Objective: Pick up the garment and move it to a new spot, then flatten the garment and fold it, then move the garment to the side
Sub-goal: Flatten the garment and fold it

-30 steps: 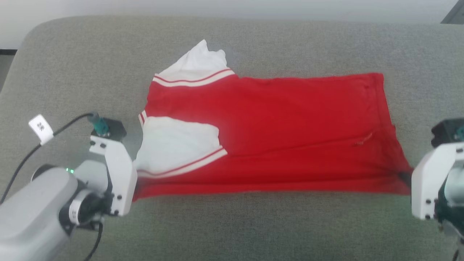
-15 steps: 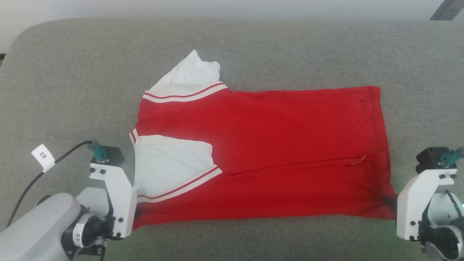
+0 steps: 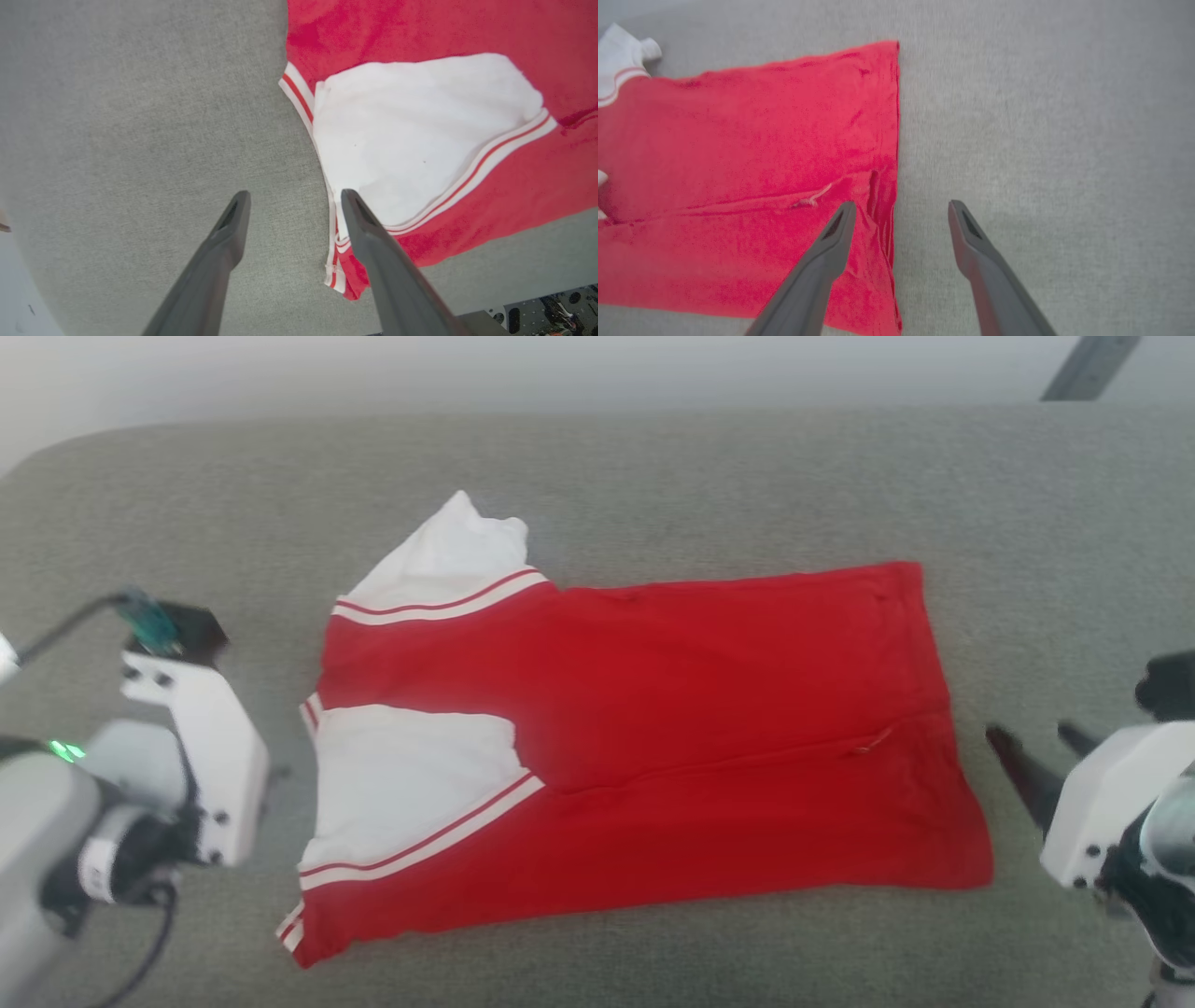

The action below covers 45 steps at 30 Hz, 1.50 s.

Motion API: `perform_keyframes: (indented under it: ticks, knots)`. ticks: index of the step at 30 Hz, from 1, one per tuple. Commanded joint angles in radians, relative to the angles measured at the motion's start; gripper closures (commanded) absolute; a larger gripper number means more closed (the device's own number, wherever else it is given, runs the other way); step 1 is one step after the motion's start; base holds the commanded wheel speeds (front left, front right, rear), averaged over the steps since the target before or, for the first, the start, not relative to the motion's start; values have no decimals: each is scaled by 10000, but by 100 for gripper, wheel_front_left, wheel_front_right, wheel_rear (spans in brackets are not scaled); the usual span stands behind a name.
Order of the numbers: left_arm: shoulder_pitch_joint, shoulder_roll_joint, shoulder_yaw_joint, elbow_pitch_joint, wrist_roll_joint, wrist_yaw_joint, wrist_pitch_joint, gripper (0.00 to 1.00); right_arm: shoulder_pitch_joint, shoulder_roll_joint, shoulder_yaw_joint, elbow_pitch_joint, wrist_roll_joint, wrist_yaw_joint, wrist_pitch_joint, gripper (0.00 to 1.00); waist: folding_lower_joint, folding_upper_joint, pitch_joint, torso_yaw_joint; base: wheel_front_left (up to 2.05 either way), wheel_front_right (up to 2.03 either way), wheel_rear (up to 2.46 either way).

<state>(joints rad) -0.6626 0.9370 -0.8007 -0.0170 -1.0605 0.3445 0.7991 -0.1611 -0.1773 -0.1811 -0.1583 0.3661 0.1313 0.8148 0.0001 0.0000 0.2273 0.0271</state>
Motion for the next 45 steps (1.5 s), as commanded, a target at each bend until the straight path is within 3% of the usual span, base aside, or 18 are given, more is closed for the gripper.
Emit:
perform_keyframes:
  ticks: [1,5,13,18,27,37,45]
  knots:
    - [-215,96,117,-33,63,-6,7,0,-188,82,55,-178,-67,-11,-410,0,-1,0,83,-202,0,0,0]
    - [-928,156,446,189,263,-330,-234,0,-621,409,182,-581,-11,-13,-2102,0,-1,0,319,-668,0,0,0]
    - [-2603,-261,838,2167,642,-1581,-931,0,-1299,830,1048,-788,-172,-7,-5681,0,-1,0,1165,-1768,0,0,0]
    - [-3489,-487,863,3184,847,-2139,-964,0,-1451,1024,1313,-614,-167,-7,-6745,0,-1,0,1687,-2237,0,0,0]
    - [-5115,-1057,728,5179,883,-2792,-52,0,-1493,1199,1677,-277,-115,-7,-7401,0,-1,0,2578,-2836,0,0,0]
    - [-5931,-1568,435,6357,788,-2540,1320,0,-1579,1245,1631,-19,-150,-7,-7341,0,-1,0,3001,-2895,0,0,0]
    - [-5993,-1780,238,6369,663,-2225,2171,0,-1657,1264,1558,106,-240,-7,-7247,0,-1,0,3094,-2751,0,0,0]
